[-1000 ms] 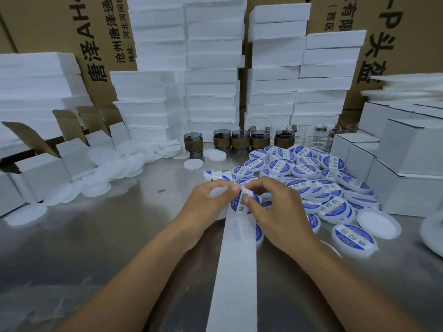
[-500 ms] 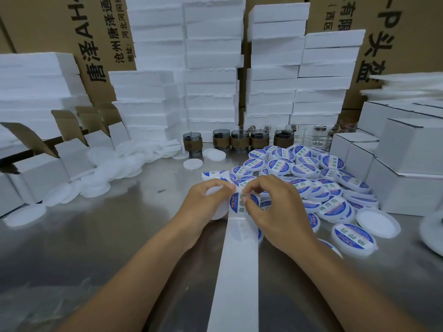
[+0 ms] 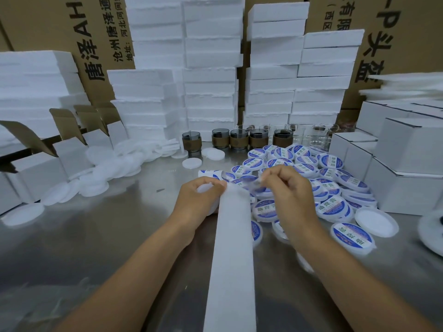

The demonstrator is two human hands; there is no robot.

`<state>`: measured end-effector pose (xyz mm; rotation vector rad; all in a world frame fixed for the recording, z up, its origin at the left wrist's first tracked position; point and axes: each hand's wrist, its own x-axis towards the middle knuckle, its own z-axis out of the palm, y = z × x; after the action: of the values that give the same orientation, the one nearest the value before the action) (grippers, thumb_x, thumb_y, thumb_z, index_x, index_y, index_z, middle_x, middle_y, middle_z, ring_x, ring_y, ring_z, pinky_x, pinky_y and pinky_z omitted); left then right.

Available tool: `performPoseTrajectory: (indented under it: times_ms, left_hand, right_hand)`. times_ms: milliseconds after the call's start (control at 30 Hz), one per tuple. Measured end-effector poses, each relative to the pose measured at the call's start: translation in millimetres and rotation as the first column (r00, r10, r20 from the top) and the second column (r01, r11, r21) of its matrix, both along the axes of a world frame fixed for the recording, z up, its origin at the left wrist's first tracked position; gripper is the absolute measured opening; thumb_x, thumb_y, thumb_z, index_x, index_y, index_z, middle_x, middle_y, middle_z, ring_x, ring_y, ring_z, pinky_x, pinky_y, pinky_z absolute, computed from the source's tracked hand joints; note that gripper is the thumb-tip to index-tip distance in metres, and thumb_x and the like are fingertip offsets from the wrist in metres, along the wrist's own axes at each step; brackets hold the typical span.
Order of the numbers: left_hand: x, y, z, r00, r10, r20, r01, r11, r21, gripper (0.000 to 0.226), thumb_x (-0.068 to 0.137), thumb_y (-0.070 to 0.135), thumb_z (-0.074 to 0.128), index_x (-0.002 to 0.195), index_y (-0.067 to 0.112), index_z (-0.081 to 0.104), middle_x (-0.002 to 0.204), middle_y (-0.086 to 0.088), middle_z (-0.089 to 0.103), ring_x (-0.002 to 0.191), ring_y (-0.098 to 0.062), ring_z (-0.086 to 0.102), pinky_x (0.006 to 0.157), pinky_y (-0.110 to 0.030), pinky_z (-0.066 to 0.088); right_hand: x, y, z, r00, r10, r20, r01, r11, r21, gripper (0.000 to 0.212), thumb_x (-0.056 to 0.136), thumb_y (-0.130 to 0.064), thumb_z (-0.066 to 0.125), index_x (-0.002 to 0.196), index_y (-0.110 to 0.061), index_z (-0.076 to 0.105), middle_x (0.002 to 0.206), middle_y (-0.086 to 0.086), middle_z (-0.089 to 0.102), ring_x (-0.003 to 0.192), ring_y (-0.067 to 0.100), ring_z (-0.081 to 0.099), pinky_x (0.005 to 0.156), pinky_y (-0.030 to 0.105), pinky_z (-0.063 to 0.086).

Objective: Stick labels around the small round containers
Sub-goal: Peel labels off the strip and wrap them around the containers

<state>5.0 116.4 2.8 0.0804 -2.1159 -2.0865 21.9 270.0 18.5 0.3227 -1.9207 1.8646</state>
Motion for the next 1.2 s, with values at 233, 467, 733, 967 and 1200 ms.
performPoseTrajectory:
  times_ms: [233, 467, 733, 967, 1200]
  left_hand:
    - [0.0, 0.6, -0.8, 0.998, 0.006, -0.058, -0.006, 1.0, 0.006, 0.014, 0.082, 0.022, 0.071, 0.07, 0.014, 0.068, 0.07, -0.002, 0.067, 0.054, -0.006, 0.061, 0.047, -0.013, 0.046]
    - [-3.0, -5.9, 7.8, 0.996, 0.073, -0.06, -0.07, 0.997, 0.042, 0.015, 0.086, 0.022, 0.067, 0.073, 0.013, 0.067, 0.066, -0.006, 0.07, 0.065, -0.022, 0.064, 0.074, -0.042, 0.056]
    - [2.9, -4.2, 17.3, 0.951, -0.297, -0.087, 0.291, 0.765, 0.574, 0.029, 0.074, 0.041, 0.059, 0.073, 0.011, 0.061, 0.071, -0.008, 0.065, 0.063, -0.022, 0.066, 0.058, -0.032, 0.057]
    - [-3.3, 4.9, 0.2, 0.888, -0.455, 0.064, 0.347, 0.756, 0.556, 0.054, 0.083, 0.057, 0.045, 0.067, 0.01, 0.068, 0.078, -0.012, 0.068, 0.067, -0.025, 0.066, 0.068, -0.033, 0.057]
    - [-9.8, 4.4, -6.5, 0.862, -0.507, 0.029, 0.39, 0.698, 0.6, 0.071, 0.094, 0.059, 0.022, 0.092, 0.01, 0.074, 0.086, -0.012, 0.071, 0.078, -0.026, 0.069, 0.072, -0.033, 0.055]
  right_hand:
    - [9.7, -9.2, -2.7, 0.971, 0.239, 0.013, -0.238, 0.959, 0.154, 0.037, 0.082, -0.01, 0.06, 0.104, -0.04, 0.06, 0.08, -0.009, 0.06, 0.074, 0.011, 0.063, 0.075, 0.026, 0.051]
    - [7.9, -8.7, -10.6, 0.943, 0.282, 0.179, -0.325, 0.895, 0.305, 0.053, 0.09, -0.013, 0.056, 0.118, -0.054, 0.039, 0.107, -0.014, 0.057, 0.093, -0.002, 0.061, 0.068, 0.014, 0.049]
    - [3.5, -10.6, -16.0, 0.945, 0.254, 0.207, -0.308, 0.904, 0.296, 0.049, 0.094, -0.007, 0.042, 0.124, -0.044, 0.036, 0.113, -0.009, 0.061, 0.093, 0.023, 0.064, 0.078, 0.033, 0.051]
    - [-0.2, -7.2, -1.4, 1.0, 0.011, 0.016, -0.012, 0.999, 0.033, 0.034, 0.094, -0.011, 0.045, 0.093, -0.043, 0.056, 0.088, -0.005, 0.053, 0.079, 0.005, 0.057, 0.065, 0.013, 0.045]
    - [13.1, -8.4, 14.2, 0.909, 0.405, 0.1, -0.378, 0.901, -0.211, 0.013, 0.08, -0.014, 0.064, 0.07, -0.021, 0.061, 0.071, 0.0, 0.069, 0.066, 0.009, 0.06, 0.057, 0.015, 0.047]
